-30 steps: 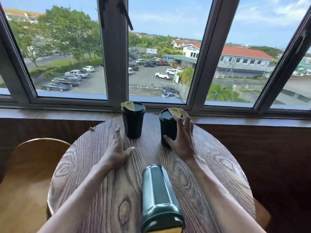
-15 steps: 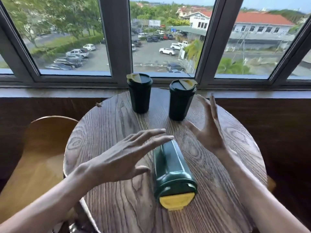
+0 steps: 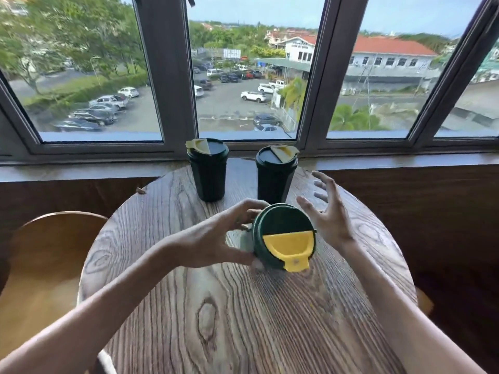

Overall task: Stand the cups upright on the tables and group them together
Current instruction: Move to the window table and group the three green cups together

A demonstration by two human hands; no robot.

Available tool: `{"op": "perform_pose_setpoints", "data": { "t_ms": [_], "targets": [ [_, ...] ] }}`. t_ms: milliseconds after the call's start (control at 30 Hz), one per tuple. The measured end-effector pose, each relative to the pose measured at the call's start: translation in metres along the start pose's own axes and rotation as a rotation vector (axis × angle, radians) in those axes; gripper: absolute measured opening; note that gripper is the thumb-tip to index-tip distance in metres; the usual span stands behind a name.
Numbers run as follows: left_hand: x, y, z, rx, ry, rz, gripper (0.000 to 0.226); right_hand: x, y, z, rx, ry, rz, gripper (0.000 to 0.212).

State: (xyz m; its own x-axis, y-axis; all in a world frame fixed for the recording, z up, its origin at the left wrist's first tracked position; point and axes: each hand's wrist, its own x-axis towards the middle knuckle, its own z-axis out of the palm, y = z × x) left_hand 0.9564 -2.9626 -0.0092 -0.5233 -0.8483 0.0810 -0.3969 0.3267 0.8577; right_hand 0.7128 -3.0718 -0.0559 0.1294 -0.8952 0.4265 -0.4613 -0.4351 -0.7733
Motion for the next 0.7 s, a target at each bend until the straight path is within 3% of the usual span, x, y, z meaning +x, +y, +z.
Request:
{"op": "perform_pose_setpoints", "data": {
  "t_ms": [100,200,267,333,467,567,700],
  "targets": [
    [0.004,-0.006,-0.011,-0.305,-0.001,-0.052,0.071,0.003,-0.001,0.003,0.04,-0.045,0.063,0.062],
    [0.003,-0.016,-0.011,-0.412,0.031,-0.053,0.065,0.003,-0.009,0.005,0.093,-0.111,0.106,0.055],
    [0.003,-0.02,-0.008,-0.428,0.054,-0.052,0.061,-0.001,-0.016,0.001,0.093,-0.218,0.16,0.051],
    [0.001,-0.024,-0.003,-0.434,0.111,-0.07,0.065,-0.004,-0.025,-0.007,0.136,-0.427,0.2,0.046],
    [-0.003,-0.028,0.02,-0.369,0.276,-0.099,0.078,-0.013,-0.035,-0.016,0.411,-0.749,0.224,0.049],
    [0.0,-0.027,0.03,-0.326,0.372,-0.092,0.07,-0.015,-0.035,-0.018,0.501,-0.817,0.213,0.063],
    [-0.003,-0.026,0.037,-0.337,0.394,-0.085,0.07,-0.019,-0.034,-0.021,0.486,-0.803,0.199,0.065]
  ]
}}
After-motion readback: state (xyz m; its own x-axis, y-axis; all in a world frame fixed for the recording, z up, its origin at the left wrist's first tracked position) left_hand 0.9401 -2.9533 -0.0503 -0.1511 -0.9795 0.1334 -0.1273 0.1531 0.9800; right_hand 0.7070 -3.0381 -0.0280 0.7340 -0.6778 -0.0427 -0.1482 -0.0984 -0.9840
